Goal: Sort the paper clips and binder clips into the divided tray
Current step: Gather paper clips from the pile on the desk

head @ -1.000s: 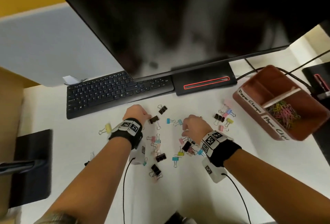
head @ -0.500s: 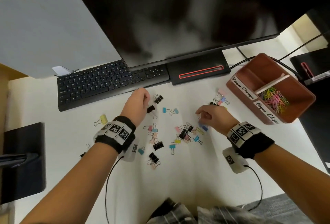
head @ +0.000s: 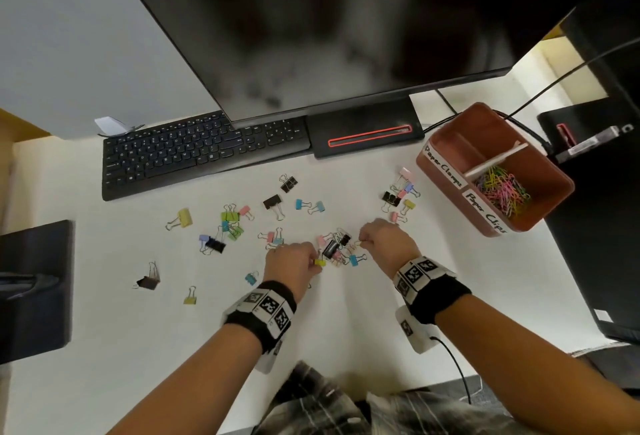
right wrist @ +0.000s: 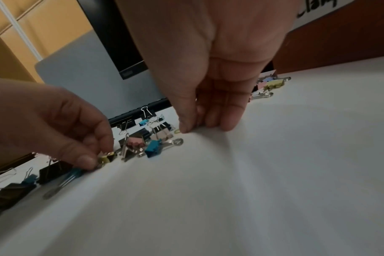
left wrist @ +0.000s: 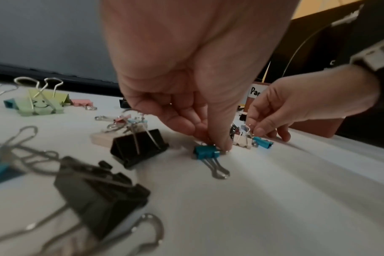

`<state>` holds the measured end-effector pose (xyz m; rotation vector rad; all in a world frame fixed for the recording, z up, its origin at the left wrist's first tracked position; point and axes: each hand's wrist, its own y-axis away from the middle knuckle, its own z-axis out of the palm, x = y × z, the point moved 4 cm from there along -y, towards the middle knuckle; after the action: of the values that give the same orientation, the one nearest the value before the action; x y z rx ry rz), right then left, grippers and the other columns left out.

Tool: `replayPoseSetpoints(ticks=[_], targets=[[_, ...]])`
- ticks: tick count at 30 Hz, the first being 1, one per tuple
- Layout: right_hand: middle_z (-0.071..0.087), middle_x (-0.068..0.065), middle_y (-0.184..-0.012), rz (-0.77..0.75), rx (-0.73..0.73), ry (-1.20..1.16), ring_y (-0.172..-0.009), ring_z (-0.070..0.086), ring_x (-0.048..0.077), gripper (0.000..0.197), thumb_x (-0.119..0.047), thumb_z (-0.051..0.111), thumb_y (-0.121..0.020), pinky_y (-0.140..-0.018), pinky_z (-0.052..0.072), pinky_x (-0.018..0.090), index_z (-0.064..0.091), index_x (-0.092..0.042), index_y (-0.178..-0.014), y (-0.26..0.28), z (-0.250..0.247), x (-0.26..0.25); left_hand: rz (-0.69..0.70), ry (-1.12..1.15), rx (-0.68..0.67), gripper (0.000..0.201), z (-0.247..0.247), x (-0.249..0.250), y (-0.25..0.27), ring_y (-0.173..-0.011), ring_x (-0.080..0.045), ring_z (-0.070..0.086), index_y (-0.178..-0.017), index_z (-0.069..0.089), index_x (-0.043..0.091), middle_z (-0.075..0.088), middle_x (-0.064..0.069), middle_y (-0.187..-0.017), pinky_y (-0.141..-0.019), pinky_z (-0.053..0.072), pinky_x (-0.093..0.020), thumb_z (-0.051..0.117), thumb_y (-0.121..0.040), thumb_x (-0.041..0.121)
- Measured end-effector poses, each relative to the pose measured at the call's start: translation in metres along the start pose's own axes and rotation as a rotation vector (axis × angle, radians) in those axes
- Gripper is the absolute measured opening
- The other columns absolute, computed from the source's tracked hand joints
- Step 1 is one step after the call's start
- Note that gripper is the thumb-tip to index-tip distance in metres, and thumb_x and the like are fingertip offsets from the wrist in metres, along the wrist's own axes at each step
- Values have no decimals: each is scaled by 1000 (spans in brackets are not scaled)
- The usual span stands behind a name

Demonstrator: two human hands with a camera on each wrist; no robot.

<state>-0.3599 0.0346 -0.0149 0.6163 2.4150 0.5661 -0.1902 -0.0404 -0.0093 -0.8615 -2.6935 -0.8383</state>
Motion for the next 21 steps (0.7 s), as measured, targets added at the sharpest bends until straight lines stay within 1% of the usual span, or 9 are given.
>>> replayPoseSetpoints(ticks=[3,6,9,12,14,16,17,19,21], targets=[[53,5,-112,-20,36,7,-104,56,25,15,-17,51,-92,-88,50,40,62,-13,-101,-2,-3,5,-42,-90,2,19,3,1,-4,-96,-22,59,-98,61,22,67,1,-100,-88,37,-35,59,-86,37],[55,6,-117,-66,4,65,-108,56,25,18,-13,46,-93,-88,50,39,60,-11,-104,1,-6,4,-59,-89,20,20,5,-1,-6,-103,-22,54,-100,63,23,60,1,-105,-87,35,-35,60,-85,37],[61,7,-107,-100,-38,51,-97,58,25,18,-16,45,-94,-88,49,37,57,-11,-107,4,-9,6,-53,-117,44,19,6,-2,-4,-104,-22,52,-101,61,23,59,1,-105,-87,34,-36,57,-87,36],[56,-2,-92,-192,-63,-26,-84,55,17,27,-15,52,-92,-88,50,41,53,-17,-119,4,-13,5,-35,-132,76,17,5,-1,-1,-99,-22,55,-103,57,24,65,2,-100,-85,34,-35,51,-91,34],[57,1,-100,-292,-113,9,-91,56,19,38,-17,50,-93,-89,49,40,47,-23,-130,4,-14,-6,-36,-132,81,17,4,-1,0,-97,-22,56,-104,56,24,66,2,-98,-85,34,-35,49,-92,34],[57,4,-112,-378,-158,184,-99,57,24,44,-14,44,-94,-85,49,38,42,-31,-135,2,-10,-17,-37,-136,86,18,3,-1,0,-96,-22,57,-105,56,23,67,2,-98,-85,33,-34,48,-92,33],[55,6,-112,-399,-167,261,-99,57,26,46,-11,43,-94,-81,49,37,42,-32,-134,-1,-7,-19,-38,-137,86,18,2,-1,0,-96,-22,58,-105,57,23,67,2,-99,-86,32,-33,48,-93,33],[54,8,-112,-366,-157,285,-99,59,29,42,-8,43,-93,-80,50,37,48,-27,-130,-7,-7,-18,-44,-143,68,18,3,0,1,-98,-21,57,-104,58,24,66,2,-101,-88,31,-33,45,-94,32],[54,10,-113,-284,-130,183,-99,58,28,31,-12,41,-96,-84,50,39,53,-16,-124,-9,-13,-13,-68,-147,41,20,5,-1,0,-103,-22,54,-101,60,23,64,1,-104,-91,32,-35,43,-95,31]])
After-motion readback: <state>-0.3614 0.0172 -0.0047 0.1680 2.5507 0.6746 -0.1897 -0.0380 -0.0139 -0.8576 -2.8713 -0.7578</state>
